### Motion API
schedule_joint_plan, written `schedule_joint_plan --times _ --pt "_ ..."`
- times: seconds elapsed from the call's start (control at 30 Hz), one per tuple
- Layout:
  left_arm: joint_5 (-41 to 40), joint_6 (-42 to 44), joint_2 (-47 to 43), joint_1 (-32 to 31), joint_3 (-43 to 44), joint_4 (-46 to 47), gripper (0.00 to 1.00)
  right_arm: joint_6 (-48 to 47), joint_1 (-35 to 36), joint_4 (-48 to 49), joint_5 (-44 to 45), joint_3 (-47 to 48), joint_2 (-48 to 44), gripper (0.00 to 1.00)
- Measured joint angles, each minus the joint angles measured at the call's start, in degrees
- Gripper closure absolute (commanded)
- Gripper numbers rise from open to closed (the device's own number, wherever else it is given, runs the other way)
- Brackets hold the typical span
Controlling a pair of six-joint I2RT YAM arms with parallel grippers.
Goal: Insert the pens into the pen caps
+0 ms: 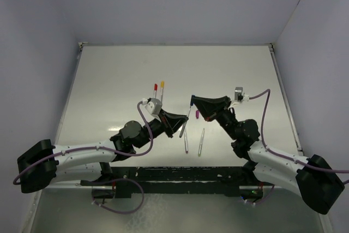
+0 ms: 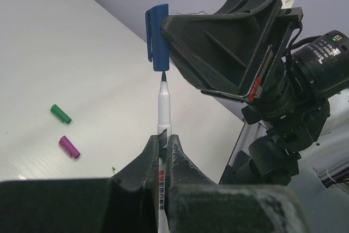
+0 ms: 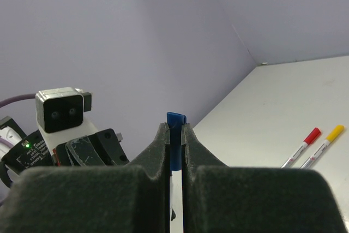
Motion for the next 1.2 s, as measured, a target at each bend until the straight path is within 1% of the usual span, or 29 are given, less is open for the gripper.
schedule_joint_plan --times 0.6,0.87,1.0,1.2 --pt "-1.2 0.0 -0.1 0.0 -0.6 0.4 1.00 1.9 0.0 2.8 -1.2 -0.2 1.6 1.00" --pt "-2.0 0.0 -0.2 0.0 -0.9 0.3 1.00 2.5 0.0 5.0 -1.6 -0.7 4.0 1.00" --pt "-2.1 0.0 -0.2 0.0 -0.9 0.2 1.00 2.4 0.2 6.7 -1.7 -0.8 5.1 1.00" --pt "-2.1 0.0 -0.2 0.0 -0.9 0.2 1.00 1.8 0.2 6.7 -1.7 -0.8 5.2 1.00"
